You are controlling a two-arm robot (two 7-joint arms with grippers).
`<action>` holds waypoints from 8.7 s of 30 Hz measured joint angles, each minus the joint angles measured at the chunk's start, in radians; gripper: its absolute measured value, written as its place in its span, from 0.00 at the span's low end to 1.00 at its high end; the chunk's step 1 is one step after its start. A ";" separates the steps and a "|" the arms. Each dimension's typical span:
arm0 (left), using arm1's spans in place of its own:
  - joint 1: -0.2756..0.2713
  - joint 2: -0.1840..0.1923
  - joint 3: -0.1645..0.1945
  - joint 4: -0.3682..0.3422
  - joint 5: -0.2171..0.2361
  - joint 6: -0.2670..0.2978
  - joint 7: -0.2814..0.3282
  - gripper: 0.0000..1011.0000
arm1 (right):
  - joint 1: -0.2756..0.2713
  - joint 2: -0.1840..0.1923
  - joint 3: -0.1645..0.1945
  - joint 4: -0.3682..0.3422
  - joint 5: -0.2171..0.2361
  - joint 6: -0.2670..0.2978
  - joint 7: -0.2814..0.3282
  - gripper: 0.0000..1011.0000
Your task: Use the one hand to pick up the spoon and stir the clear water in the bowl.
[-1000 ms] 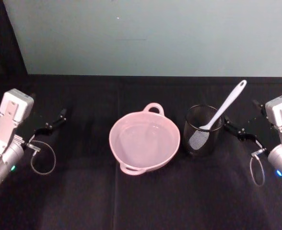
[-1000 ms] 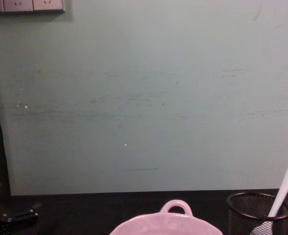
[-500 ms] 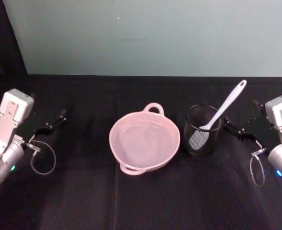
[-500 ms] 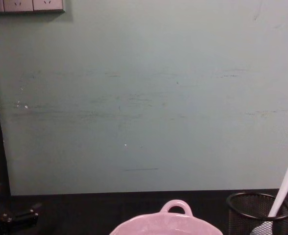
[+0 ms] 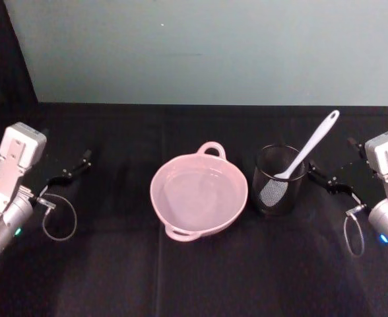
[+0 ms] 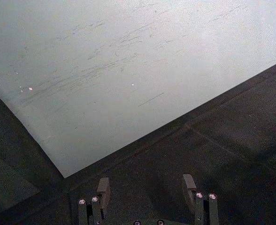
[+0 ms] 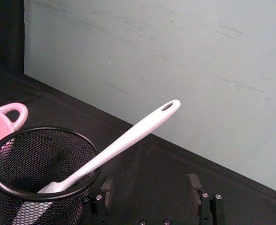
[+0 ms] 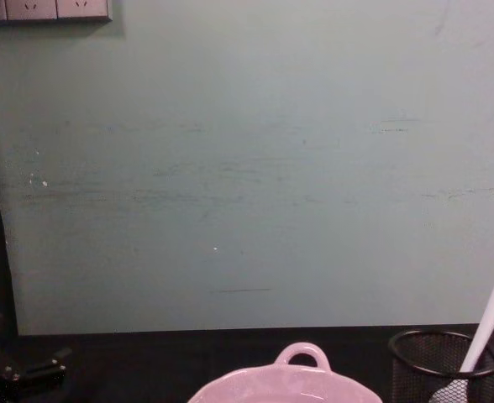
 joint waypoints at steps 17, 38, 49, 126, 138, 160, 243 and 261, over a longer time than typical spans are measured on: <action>0.000 0.000 0.000 0.000 0.000 0.000 0.000 1.00 | -0.186 0.052 0.139 -0.243 0.089 0.071 -0.024 0.99; 0.000 0.000 0.000 0.000 0.000 0.000 0.000 1.00 | -0.046 -0.238 0.289 -0.036 0.643 0.121 0.273 0.99; 0.000 0.000 0.000 0.000 0.000 0.000 0.000 1.00 | -0.014 -0.241 0.291 -0.016 0.753 0.220 0.285 0.82; 0.000 0.000 0.000 0.000 0.000 0.000 0.000 1.00 | 0.134 -0.020 0.176 -0.316 0.464 0.317 0.289 0.11; 0.000 0.000 0.000 0.000 0.000 0.000 0.000 1.00 | 0.219 -0.112 0.056 -0.263 0.429 0.304 0.378 0.11; 0.000 0.000 0.000 0.000 0.000 0.000 0.000 1.00 | 0.236 -0.245 -0.115 -0.027 0.307 0.209 0.510 0.11; 0.000 0.000 0.000 0.000 0.000 0.000 0.000 1.00 | 0.253 -0.324 0.031 0.155 0.256 0.084 0.493 0.11; 0.000 0.000 0.000 0.000 0.000 0.000 0.000 1.00 | 0.153 -0.263 -0.041 -0.081 0.132 0.177 0.462 0.11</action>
